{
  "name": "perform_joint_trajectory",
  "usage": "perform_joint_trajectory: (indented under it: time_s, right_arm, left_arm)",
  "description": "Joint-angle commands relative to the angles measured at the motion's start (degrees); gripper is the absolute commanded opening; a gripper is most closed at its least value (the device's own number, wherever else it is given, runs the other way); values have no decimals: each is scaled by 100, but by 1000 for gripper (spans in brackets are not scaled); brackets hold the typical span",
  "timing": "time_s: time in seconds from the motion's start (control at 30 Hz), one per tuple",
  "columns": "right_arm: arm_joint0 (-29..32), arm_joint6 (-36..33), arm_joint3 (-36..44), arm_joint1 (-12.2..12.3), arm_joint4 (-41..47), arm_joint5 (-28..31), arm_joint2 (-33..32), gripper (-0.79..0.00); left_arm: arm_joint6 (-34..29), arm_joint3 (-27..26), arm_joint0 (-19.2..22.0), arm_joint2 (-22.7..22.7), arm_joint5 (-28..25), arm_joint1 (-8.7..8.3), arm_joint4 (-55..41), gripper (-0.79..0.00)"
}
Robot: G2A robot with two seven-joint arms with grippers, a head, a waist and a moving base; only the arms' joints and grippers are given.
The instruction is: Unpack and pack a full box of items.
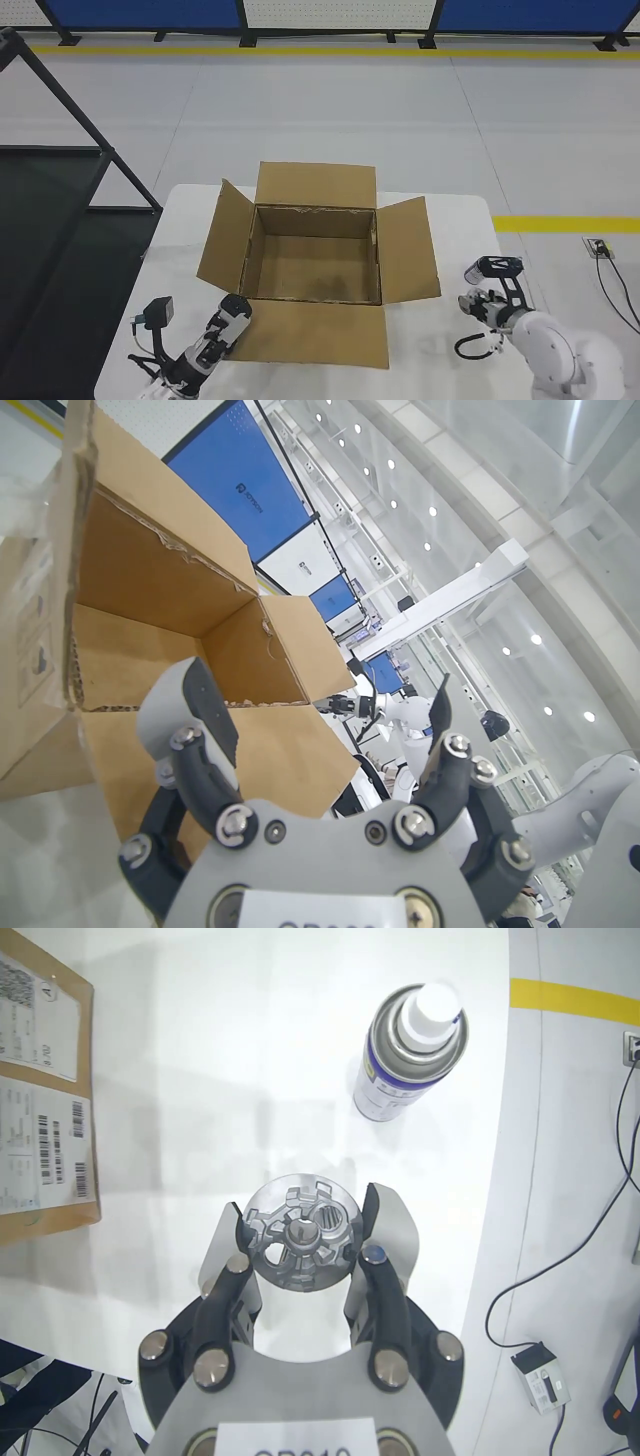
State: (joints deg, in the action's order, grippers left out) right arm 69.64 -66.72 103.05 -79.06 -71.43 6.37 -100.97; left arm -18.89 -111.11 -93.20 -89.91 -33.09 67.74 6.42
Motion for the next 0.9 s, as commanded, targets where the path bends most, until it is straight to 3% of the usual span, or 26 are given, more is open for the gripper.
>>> perform_joint_trajectory:
  time_s: [0.0, 0.33, 0.47, 0.6, 0.7, 0.73, 0.8, 0.87]
  right_arm:
    - [-71, 35, -195, 23, -76, 16, -4, -785]
    - [-314, 489, -834, 110, -389, -70, 94, -767]
    - [-380, 535, -998, 138, -417, -126, 118, -693]
    - [-435, 514, -1086, 167, -449, -174, 140, -486]
    - [-472, 495, -1133, 185, -406, -213, 144, -403]
    - [-480, 493, -1139, 192, -395, -223, 143, -206]
    - [-489, 489, -1130, 206, -390, -245, 135, -77]
    - [-481, 499, -1068, 220, -371, -298, 106, 0]
  left_arm:
    - [-1, 0, 0, 0, -1, 0, -1, 0]
    - [-1, 0, 0, 0, -1, 0, -1, 0]
    - [-1, 0, 0, 0, -1, 0, -1, 0]
    - [-1, 0, 0, 0, -1, 0, -1, 0]
    - [-1, 0, 0, 0, -1, 0, -1, 0]
    - [-1, 0, 0, 0, -1, 0, -1, 0]
    - [-1, 0, 0, 0, -1, 0, -1, 0]
    - [-1, 0, 0, 0, -1, 0, -1, 0]
